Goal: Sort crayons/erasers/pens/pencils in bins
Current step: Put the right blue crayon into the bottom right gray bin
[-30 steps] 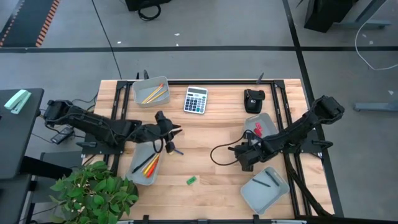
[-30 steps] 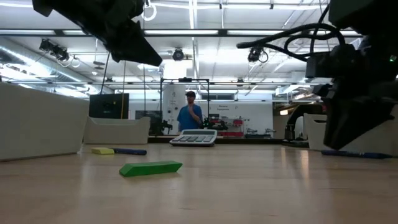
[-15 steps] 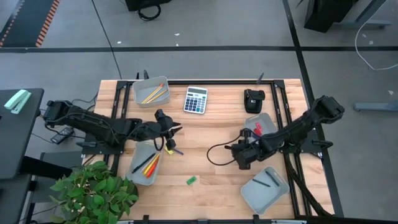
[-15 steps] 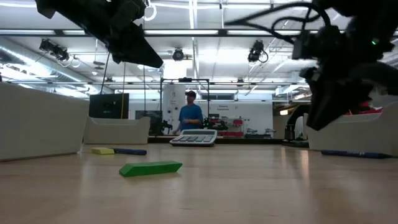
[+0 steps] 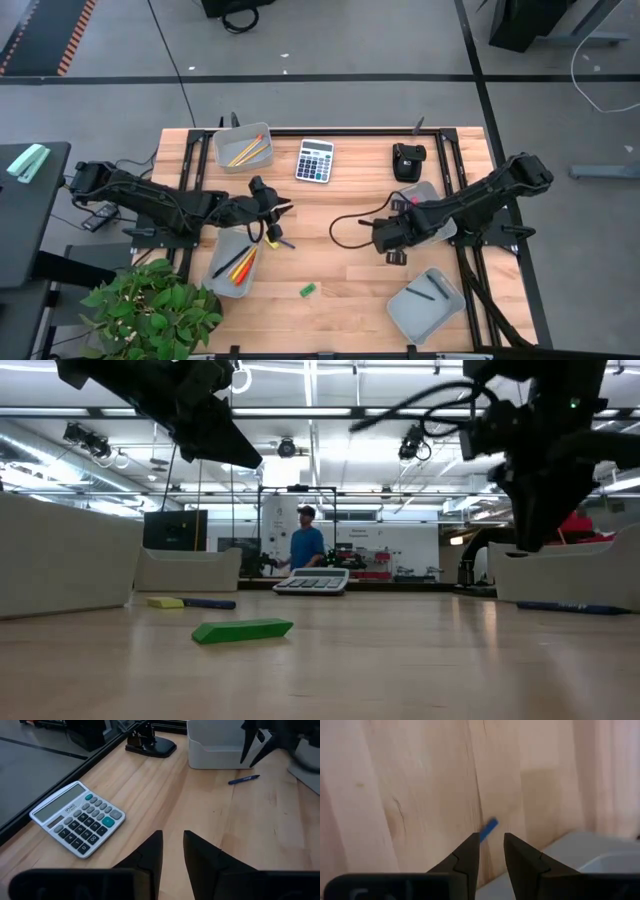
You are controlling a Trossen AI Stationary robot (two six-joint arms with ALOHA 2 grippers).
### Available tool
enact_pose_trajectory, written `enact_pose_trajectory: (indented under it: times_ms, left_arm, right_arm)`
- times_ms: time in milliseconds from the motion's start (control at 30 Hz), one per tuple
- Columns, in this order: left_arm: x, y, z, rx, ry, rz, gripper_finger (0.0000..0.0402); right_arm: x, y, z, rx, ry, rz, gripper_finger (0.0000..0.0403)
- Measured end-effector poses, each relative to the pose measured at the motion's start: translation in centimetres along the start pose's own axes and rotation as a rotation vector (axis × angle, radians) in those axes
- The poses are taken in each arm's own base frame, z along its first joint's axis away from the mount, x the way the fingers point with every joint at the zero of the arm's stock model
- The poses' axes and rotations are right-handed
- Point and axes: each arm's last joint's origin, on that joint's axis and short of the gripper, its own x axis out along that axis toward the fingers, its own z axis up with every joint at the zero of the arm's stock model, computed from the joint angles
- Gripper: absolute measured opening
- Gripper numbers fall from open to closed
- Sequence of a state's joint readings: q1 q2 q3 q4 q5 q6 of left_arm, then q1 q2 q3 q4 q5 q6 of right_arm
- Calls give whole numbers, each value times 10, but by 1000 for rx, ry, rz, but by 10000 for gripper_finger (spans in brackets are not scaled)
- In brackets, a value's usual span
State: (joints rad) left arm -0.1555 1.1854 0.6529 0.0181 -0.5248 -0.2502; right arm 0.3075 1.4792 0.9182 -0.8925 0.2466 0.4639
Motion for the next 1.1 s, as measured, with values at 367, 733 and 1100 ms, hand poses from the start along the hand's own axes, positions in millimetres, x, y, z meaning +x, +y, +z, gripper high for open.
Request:
enact_pose_trajectory:
  times_ms: [367,733,1100]
  left_arm:
    - [0,0,0,1,0,0,94]
    - [0,0,0,1,0,0,94]
    - [0,0,0,5,2,1,86]
  right_arm:
    - [36,-14,-16,101,70,83,99]
    - [37,-11,-15,52,34,100,99]
    - [58,-3,-11,27,79,74,116]
